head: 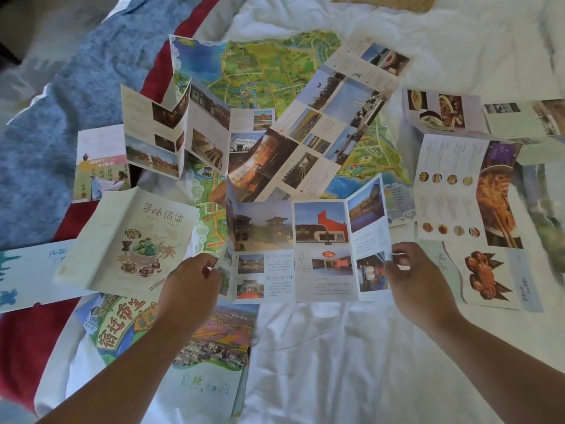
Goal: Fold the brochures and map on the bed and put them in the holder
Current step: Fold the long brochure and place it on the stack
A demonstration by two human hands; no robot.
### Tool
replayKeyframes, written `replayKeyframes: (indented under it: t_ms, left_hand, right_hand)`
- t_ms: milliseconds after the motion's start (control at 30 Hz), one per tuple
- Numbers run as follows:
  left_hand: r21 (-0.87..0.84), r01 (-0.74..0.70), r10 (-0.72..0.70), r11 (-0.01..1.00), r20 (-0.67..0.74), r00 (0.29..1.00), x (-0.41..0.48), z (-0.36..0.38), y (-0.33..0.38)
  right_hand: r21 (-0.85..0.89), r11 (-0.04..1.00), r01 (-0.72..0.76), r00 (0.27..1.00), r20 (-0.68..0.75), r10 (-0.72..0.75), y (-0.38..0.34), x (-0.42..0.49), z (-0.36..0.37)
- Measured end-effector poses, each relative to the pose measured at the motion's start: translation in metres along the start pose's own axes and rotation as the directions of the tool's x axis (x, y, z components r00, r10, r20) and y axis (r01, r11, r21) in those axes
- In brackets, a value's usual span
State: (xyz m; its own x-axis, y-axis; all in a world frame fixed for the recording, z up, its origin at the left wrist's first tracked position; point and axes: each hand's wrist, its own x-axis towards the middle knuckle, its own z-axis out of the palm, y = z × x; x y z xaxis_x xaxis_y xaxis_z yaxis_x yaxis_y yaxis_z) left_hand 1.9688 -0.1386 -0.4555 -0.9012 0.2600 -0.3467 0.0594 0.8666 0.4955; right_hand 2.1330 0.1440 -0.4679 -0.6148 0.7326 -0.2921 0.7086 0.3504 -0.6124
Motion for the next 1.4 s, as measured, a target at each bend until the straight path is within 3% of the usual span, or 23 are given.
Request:
replayKeyframes:
  t_ms: [367, 500, 667, 867, 1100, 1400]
  left_hand:
    - [-0.007, 0.010, -0.010, 1.000, -0.004, 1.000, -0.001, -0.001, -0.001]
    - [-0.007, -0.004, 0.004, 1.000, 0.015, 1.000, -0.001, -0.001, 0.000]
    - [0.005, -0.014, 0.014, 1.000, 0.007, 1.000, -0.001, 0.002, 0.001]
    - [0.010, -0.018, 0.018, 1.000, 0.000, 1.000, -0.002, 0.003, 0.001]
    - [-0.018, -0.015, 0.015, 1.000, 0.011, 1.000, -0.003, 0.007, 0.002]
    - [-0.010, -0.002, 0.002, 1.000, -0.001, 1.000, -0.002, 0.012, 0.002]
  right_hand:
    - [0.046, 0.998, 0.041, 0.990, 0.132, -0.046, -0.022, -0.012, 0.013]
    - [0.018, 0.996, 0.091, 0.954, 0.284, -0.093, -0.021, -0.016, 0.023]
    - [-0.105, 0.993, 0.055, 0.901, 0.433, -0.004, -0.013, -0.016, 0.036]
    - [-0.192, 0.981, -0.022, 0.907, 0.409, 0.101, 0.004, -0.003, 0.044]
    - [-0.083, 0.978, -0.191, 0.911, 0.356, 0.208, 0.009, 0.008, 0.049]
    - [-0.052, 0.978, -0.202, 0.900, 0.384, 0.206, 0.002, 0.013, 0.056]
